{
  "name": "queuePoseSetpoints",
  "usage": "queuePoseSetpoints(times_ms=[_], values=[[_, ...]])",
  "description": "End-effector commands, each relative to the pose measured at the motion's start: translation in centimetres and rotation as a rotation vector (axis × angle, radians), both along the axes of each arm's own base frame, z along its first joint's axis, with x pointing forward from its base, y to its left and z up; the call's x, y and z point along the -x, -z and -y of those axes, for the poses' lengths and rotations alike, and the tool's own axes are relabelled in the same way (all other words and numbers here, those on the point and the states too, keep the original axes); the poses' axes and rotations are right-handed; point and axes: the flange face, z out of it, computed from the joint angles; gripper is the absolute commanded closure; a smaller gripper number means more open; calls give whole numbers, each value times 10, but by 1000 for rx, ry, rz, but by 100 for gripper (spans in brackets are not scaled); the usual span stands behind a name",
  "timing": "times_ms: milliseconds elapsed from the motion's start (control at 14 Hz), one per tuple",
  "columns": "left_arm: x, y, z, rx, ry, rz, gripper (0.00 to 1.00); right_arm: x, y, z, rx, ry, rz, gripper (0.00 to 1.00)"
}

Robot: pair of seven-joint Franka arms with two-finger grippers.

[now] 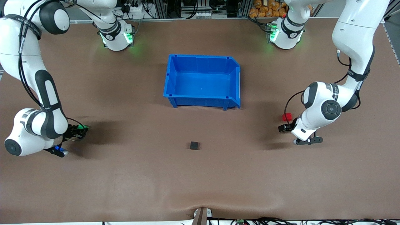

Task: Attach green and red cubes to black cube
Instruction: 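Close the right gripper on the green cube and lift it, then carry the green cube beside the black cube while the left gripper grasps red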

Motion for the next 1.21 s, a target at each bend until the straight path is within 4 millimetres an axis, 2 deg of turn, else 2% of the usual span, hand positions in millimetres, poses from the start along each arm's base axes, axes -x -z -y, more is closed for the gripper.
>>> queuePoseSetpoints(times_ms=[0,214,500,786,929,1071,1143], values=[[3,8,3,-12,18,-18,0,-13,-19,-13,-46,87,26,100],[6,14,1,-15,18,-40,3,-24,-30,-44,-71,249,21,100],[13,8,1,-33,22,-89,9,-38,-41,-117,-55,435,-16,100],[22,2,1,-48,17,-126,10,-46,-50,-215,-111,649,-76,100],[22,4,1,-48,18,-131,12,-41,-52,-288,-89,750,-106,100],[24,5,0,-49,17,-138,15,-35,-46,-358,-61,881,-55,100],[26,4,0,-52,16,-144,18,-31,-38,-382,-42,934,-46,100]])
